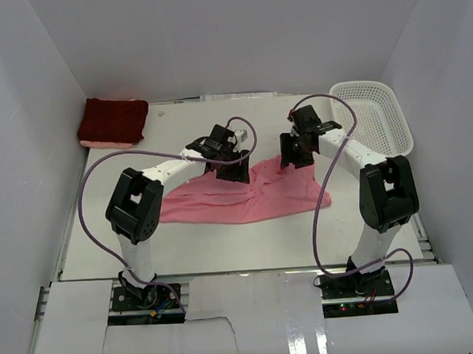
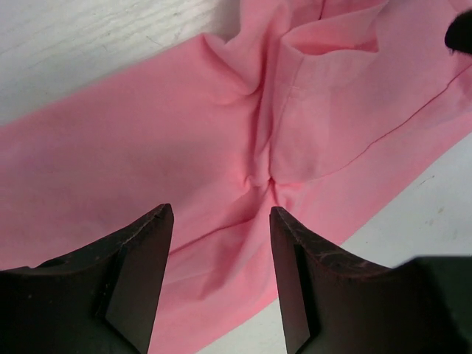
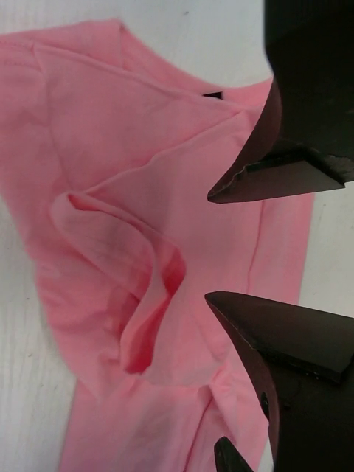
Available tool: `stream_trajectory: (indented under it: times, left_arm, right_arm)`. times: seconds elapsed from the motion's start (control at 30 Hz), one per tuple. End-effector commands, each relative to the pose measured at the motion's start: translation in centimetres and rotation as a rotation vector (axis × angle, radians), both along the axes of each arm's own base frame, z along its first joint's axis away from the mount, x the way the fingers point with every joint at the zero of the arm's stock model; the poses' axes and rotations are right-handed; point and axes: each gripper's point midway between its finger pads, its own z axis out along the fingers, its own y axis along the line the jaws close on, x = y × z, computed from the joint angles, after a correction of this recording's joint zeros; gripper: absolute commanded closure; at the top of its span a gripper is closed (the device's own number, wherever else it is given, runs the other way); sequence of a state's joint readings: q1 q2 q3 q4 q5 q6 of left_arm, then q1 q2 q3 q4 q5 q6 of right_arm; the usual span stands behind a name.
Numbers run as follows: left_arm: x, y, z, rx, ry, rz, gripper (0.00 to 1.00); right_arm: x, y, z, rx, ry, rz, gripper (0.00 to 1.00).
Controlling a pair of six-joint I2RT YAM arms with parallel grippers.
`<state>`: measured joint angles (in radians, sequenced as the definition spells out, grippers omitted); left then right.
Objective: Fold and stack the t-shirts
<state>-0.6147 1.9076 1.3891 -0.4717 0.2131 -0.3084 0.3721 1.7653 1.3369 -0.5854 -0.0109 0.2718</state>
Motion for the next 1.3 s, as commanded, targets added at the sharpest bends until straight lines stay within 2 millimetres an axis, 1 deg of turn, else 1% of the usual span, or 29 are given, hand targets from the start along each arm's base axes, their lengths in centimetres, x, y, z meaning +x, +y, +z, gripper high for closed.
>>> stream_trajectory:
  times: [0.0,0.03,0.07,0.1,0.13,0.2,0.23,0.37,0.43,0.63,0.7,0.8,0.83,0.9,1.17,1.27]
  left_arm:
    - [1.8,-2.4,3.0,-0.161,-0.132,-0.157,0.35]
    - [2.0,-2.4,2.8,-0.152,-0.137,-0.160,0.35]
    - [2.2,-2.4,2.5,-0.142,-0.143,-0.163,0.35]
    - [2.6,-2.3,2.1,-0.126,-0.157,-0.166,0.35]
    - [3.0,-2.4,2.3,-0.125,-0.173,-0.169,0.35]
    - [3.3,-2.6,2.4,-0.128,-0.197,-0.187,0.36]
    - [3.6,-2.9,2.9,-0.140,-0.219,-0.196,0.37]
    - [3.4,-4.0,4.3,-0.200,-0.273,-0.275,0.38]
    - [3.2,-4.3,4.7,-0.212,-0.291,-0.316,0.38]
    - [3.1,-4.8,5.9,-0.229,-0.333,-0.377,0.40]
    - [3.1,-4.7,5.7,-0.226,-0.320,-0.377,0.41]
    - [3.0,-4.9,5.5,-0.228,-0.311,-0.383,0.42]
    - [2.9,-5.1,5.5,-0.238,-0.304,-0.393,0.42]
    - [2.8,-5.2,5.0,-0.235,-0.301,-0.411,0.42]
    - [3.1,-5.1,2.7,-0.181,-0.300,-0.453,0.41]
    - [3.3,-5.4,1.8,-0.150,-0.303,-0.481,0.41]
  right_arm:
    - [3.6,1.5,0.8,0.215,-0.041,0.031,0.43]
    - [4.4,1.4,1.3,0.251,-0.045,0.028,0.43]
    - [5.0,1.3,1.0,0.246,-0.042,0.018,0.44]
    - [5.4,1.2,0.1,0.239,-0.027,0.011,0.44]
    - [6.2,1.3,0.6,0.246,-0.040,0.008,0.44]
    - [6.7,1.2,-0.1,0.257,-0.023,-0.005,0.44]
    - [7.0,1.4,0.0,0.262,-0.027,-0.005,0.44]
    - [7.5,1.4,-0.7,0.283,-0.012,-0.019,0.45]
    - [7.6,1.7,-0.9,0.303,0.000,-0.019,0.46]
    - [8.2,2.0,-1.2,0.320,0.014,-0.029,0.50]
    - [8.3,2.0,-1.5,0.321,0.019,-0.033,0.50]
    - [8.5,2.0,-1.6,0.322,0.021,-0.038,0.57]
    - [8.6,2.1,-1.7,0.322,0.022,-0.039,0.61]
    - [8.7,2.1,-1.6,0.323,0.021,-0.040,0.62]
    - [8.9,1.8,-1.9,0.307,0.019,-0.046,0.60]
    - [9.0,1.7,-2.2,0.295,0.019,-0.052,0.57]
